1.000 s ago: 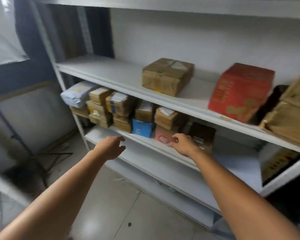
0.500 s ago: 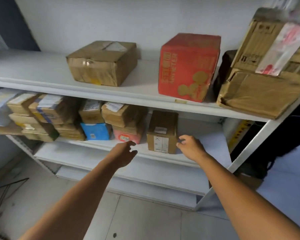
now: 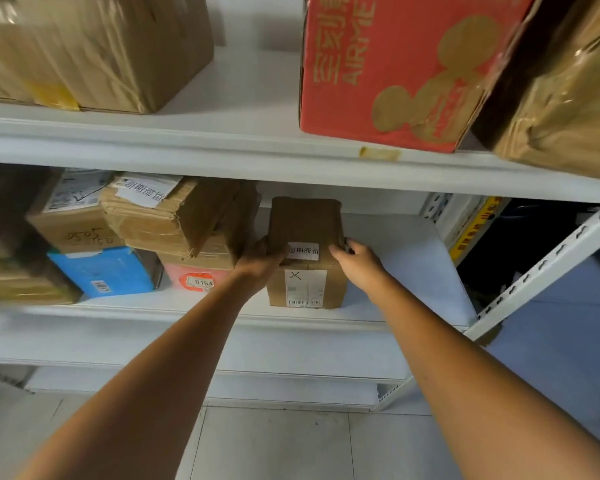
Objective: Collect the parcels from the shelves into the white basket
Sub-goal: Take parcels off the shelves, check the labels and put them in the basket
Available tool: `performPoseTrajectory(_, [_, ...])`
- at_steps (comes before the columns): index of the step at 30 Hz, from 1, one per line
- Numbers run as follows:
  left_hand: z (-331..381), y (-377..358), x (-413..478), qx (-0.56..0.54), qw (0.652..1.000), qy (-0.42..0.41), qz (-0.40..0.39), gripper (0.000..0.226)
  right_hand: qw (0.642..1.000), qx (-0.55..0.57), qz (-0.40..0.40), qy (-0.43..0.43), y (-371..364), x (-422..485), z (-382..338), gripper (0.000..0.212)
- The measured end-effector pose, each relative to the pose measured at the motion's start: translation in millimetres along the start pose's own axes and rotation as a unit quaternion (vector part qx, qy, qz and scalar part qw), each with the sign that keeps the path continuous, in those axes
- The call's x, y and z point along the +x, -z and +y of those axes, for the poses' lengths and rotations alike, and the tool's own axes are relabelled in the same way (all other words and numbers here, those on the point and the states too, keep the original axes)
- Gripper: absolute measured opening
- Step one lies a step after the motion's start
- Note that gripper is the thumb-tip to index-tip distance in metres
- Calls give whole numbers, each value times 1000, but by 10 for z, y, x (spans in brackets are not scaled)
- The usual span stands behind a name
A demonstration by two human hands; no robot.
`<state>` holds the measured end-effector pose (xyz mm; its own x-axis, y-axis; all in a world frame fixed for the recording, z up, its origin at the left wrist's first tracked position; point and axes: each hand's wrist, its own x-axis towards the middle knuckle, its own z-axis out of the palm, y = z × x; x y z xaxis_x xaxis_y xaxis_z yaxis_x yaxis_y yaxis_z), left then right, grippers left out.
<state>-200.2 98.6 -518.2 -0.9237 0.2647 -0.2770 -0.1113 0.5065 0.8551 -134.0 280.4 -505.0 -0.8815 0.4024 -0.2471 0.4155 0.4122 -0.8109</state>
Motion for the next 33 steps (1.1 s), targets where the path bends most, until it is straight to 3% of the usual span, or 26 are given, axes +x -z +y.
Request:
performPoseTrajectory(7, [-62, -20, -4, -141, 990, 0, -16, 19, 987, 162, 11, 22, -141, -83, 75, 24])
performPoseTrajectory(11, [85, 139, -312, -190, 981, 10, -37, 27, 978, 201, 16, 47, -32, -363, -55, 39])
performPoseTrajectory(14, [162, 196, -764, -202, 978, 34, -43, 46, 979, 198, -2, 45, 69, -735, -89, 50])
performPoseTrajectory(17, [236, 161, -1312, -232, 971, 21, -48, 40, 981, 187, -25, 40, 184, -1154, -30, 54])
performPoseTrajectory(22, [224, -13, -2224, -288, 958, 17, 6, 54, 980, 165, -88, 64, 388, -1819, 84, 50])
performPoseTrajectory(26, [118, -33, -2947, -306, 950, 20, 63, 51, 975, 137, -154, 82, 430, -2336, 83, 56])
performPoseTrajectory(33, [-364, 564, -3899, -308, 928, 68, 197, 50, 941, 85, -282, 168, -238, -2879, -436, 54])
